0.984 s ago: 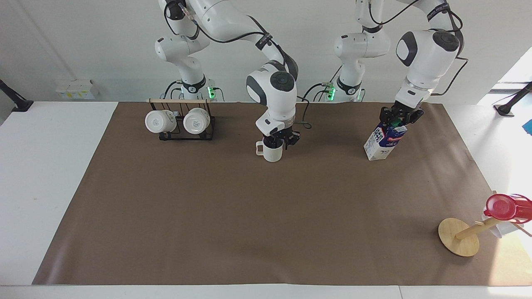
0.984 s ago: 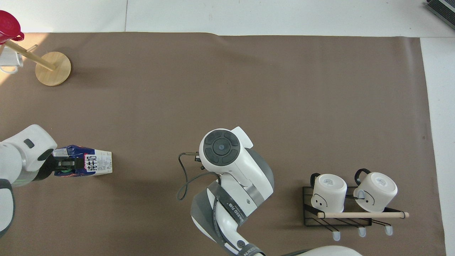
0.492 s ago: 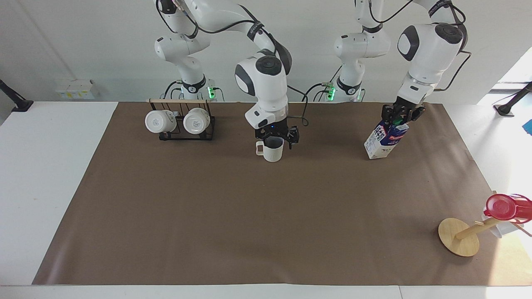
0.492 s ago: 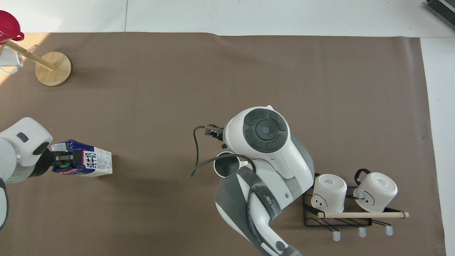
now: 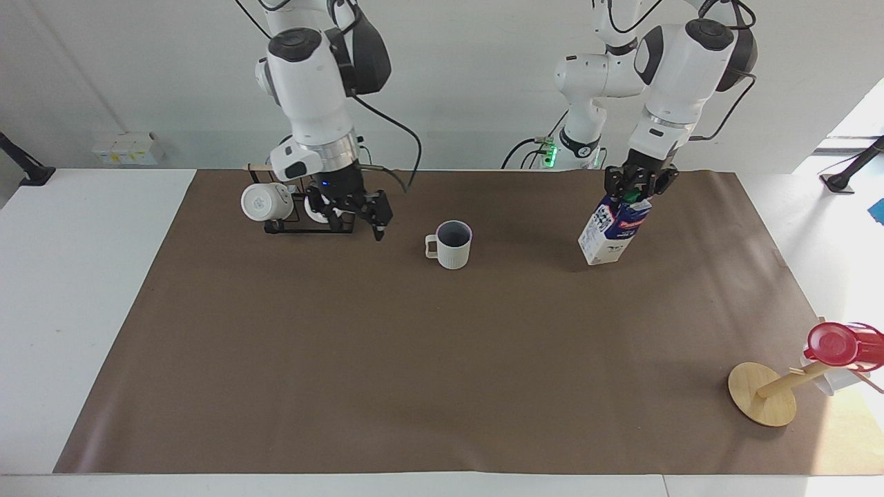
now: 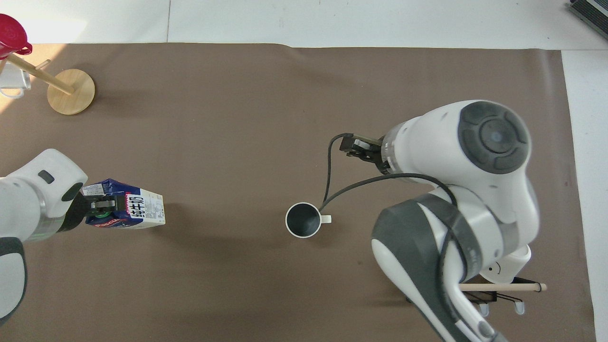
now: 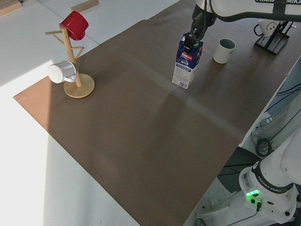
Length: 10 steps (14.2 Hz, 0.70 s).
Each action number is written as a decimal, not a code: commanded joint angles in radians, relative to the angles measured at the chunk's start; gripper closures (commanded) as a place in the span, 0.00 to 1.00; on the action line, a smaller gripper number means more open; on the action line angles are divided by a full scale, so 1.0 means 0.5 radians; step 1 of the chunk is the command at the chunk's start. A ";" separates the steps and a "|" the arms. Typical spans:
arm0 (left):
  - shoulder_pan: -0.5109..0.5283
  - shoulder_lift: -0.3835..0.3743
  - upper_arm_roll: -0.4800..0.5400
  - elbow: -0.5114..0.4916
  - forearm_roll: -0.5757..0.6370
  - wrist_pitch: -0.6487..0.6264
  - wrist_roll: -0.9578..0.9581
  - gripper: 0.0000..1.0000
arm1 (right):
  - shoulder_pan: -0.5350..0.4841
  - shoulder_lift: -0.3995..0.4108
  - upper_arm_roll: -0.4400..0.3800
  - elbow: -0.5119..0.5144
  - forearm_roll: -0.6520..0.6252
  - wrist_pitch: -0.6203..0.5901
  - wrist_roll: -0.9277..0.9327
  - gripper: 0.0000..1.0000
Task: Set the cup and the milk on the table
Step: 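Release the mug and retract the right gripper while the left gripper lifts the carton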
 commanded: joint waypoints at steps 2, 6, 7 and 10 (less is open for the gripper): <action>-0.275 0.048 0.023 0.075 0.024 -0.021 -0.230 0.50 | -0.238 -0.147 0.024 -0.042 -0.023 -0.098 -0.339 0.00; -0.463 0.054 0.005 0.075 0.027 0.095 -0.438 0.52 | -0.325 -0.116 0.021 0.178 -0.045 -0.351 -0.518 0.00; -0.481 0.057 0.002 0.066 0.027 0.123 -0.457 0.52 | -0.346 -0.089 0.021 0.270 -0.063 -0.434 -0.560 0.00; -0.500 0.122 -0.023 0.035 0.042 0.185 -0.485 0.54 | -0.356 -0.067 0.024 0.461 -0.176 -0.704 -0.683 0.00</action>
